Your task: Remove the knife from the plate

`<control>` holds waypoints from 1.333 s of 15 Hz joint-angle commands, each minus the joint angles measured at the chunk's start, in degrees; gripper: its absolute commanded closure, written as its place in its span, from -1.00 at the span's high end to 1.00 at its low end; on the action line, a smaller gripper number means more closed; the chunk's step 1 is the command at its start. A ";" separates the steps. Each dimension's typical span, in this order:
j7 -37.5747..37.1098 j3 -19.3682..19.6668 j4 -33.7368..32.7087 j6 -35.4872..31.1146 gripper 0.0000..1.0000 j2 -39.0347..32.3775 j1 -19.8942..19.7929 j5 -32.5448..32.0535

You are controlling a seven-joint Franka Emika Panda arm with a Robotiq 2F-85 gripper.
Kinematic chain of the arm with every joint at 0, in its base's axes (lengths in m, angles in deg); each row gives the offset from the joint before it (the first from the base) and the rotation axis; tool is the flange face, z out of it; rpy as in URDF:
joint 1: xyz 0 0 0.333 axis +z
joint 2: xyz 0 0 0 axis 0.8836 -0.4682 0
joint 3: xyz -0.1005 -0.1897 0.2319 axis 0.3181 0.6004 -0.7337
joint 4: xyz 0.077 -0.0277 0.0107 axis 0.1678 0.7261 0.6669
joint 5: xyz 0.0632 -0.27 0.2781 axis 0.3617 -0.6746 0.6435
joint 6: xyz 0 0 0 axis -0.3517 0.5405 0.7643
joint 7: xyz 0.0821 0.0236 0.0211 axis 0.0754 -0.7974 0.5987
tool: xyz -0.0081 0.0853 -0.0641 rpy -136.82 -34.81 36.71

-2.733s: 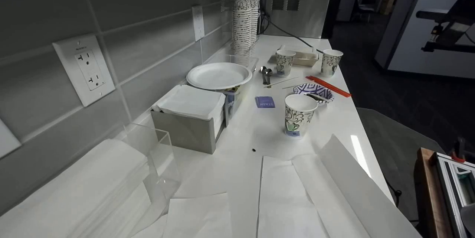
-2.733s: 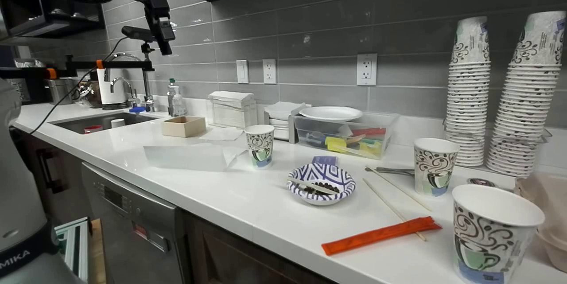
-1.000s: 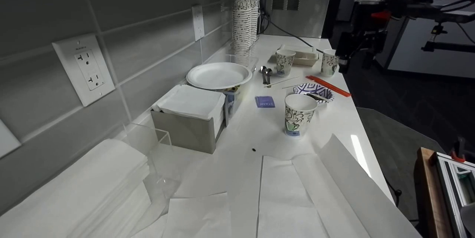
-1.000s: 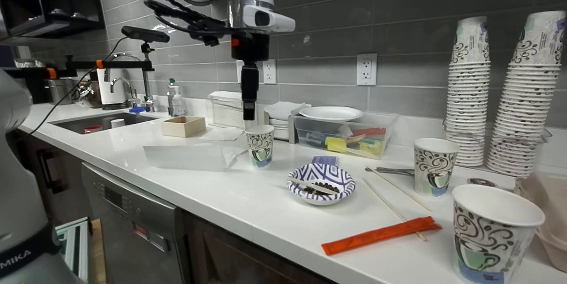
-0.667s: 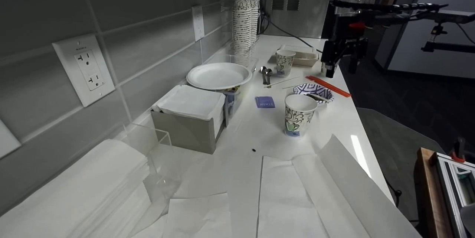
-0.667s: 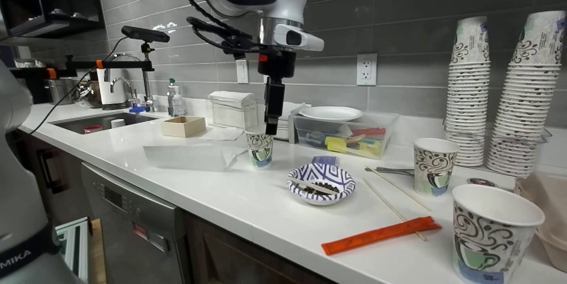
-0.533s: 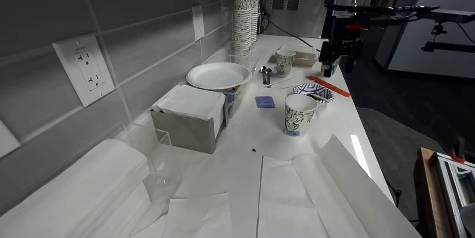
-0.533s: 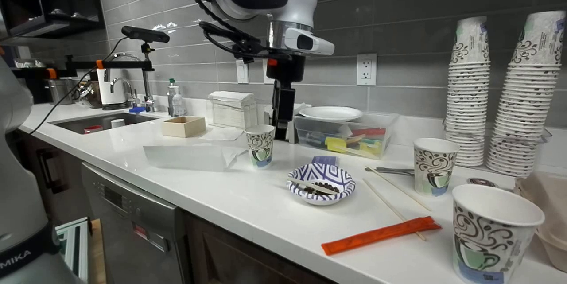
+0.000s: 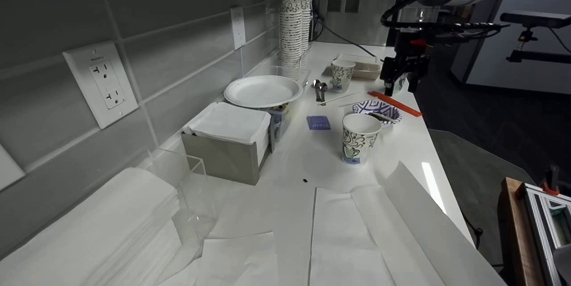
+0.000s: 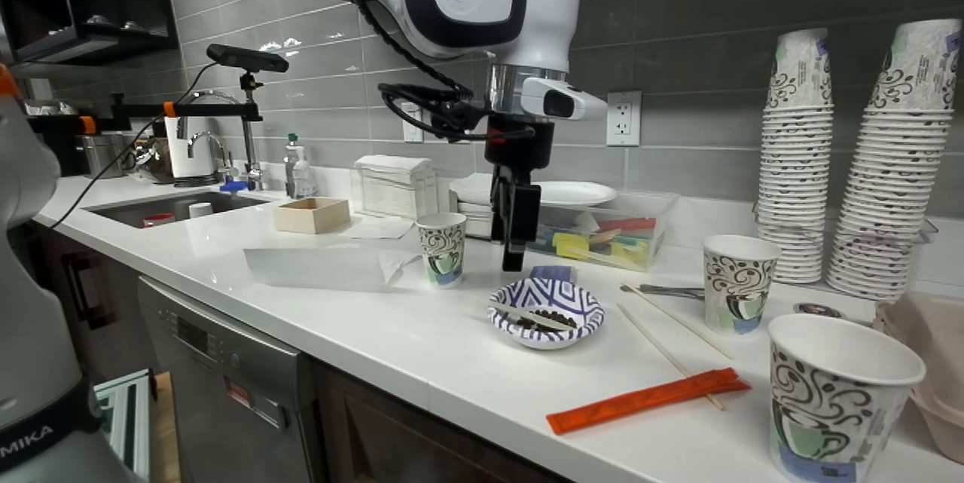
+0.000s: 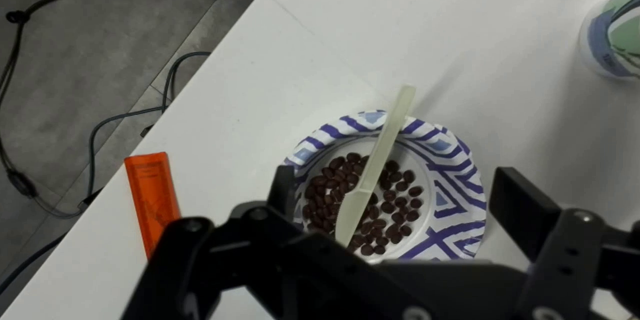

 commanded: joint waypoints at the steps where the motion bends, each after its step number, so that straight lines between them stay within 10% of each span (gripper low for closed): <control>1: 2.42 -0.18 0.39 -4.90 1.00 -3.07 -0.22 1.96; 8: 3.10 -0.59 2.21 -11.18 1.00 -6.65 -0.37 3.58; 17: 2.89 -0.82 2.95 -14.08 -0.29 -7.81 -0.34 6.14; 20: 2.83 -0.80 3.53 -14.28 -0.23 -7.88 -0.34 5.99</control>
